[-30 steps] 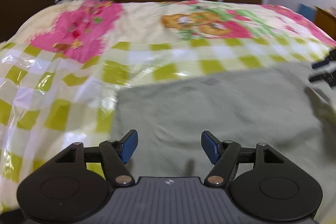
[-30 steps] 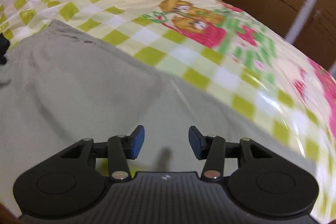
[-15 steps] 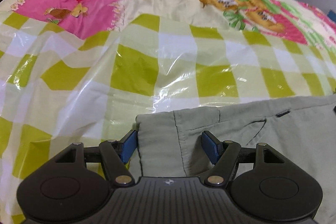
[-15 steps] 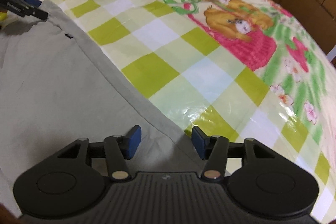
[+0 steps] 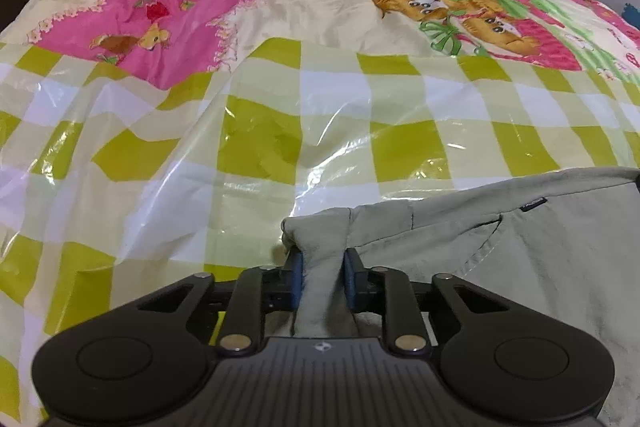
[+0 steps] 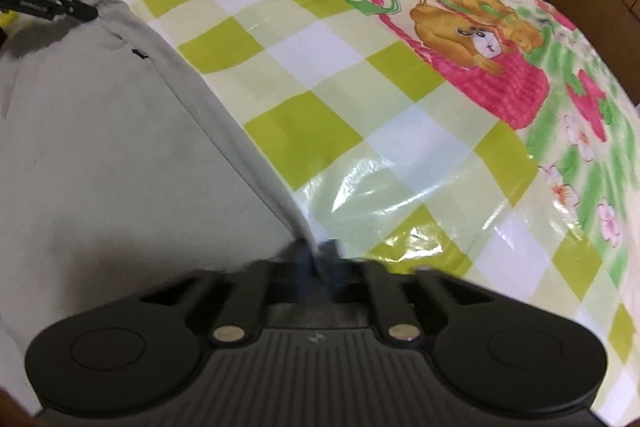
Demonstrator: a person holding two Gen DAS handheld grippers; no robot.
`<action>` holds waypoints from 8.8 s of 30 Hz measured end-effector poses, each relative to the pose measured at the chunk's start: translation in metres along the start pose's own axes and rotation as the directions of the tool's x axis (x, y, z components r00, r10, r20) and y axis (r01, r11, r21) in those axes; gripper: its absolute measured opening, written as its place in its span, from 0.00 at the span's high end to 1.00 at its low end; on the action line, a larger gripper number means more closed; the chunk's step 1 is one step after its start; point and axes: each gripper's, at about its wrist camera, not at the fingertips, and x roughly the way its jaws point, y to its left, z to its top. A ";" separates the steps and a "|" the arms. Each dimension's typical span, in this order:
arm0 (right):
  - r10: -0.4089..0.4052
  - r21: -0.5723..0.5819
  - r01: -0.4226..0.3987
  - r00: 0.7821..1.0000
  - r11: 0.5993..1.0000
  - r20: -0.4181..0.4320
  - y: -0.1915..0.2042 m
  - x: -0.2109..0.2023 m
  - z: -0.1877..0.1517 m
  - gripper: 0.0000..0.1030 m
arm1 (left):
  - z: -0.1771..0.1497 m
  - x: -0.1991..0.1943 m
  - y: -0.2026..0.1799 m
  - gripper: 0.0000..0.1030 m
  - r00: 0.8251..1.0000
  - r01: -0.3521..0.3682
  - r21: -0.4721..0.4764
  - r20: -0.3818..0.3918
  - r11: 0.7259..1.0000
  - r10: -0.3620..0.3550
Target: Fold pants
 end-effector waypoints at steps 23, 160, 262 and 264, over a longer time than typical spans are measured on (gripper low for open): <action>0.041 0.113 -0.078 0.954 0.991 0.297 0.125 -0.228 -0.114 0.99 | -0.140 -0.199 0.017 0.82 0.935 0.207 -0.159 0.322 0.965 -0.148; -0.501 0.943 -0.058 0.835 0.329 0.226 -0.006 -0.254 -0.379 0.97 | -0.174 -0.193 -0.397 0.52 0.813 0.479 0.464 0.085 0.745 -0.576; -0.099 0.481 -0.039 0.961 0.876 0.258 0.104 -0.205 -0.306 0.85 | -0.222 -0.199 -0.313 0.49 0.912 0.346 0.477 0.032 0.808 -0.409; -0.088 0.342 0.003 0.968 0.940 0.234 0.131 -0.205 -0.295 0.85 | -0.224 -0.199 -0.305 0.49 0.912 0.344 0.499 0.025 0.795 -0.410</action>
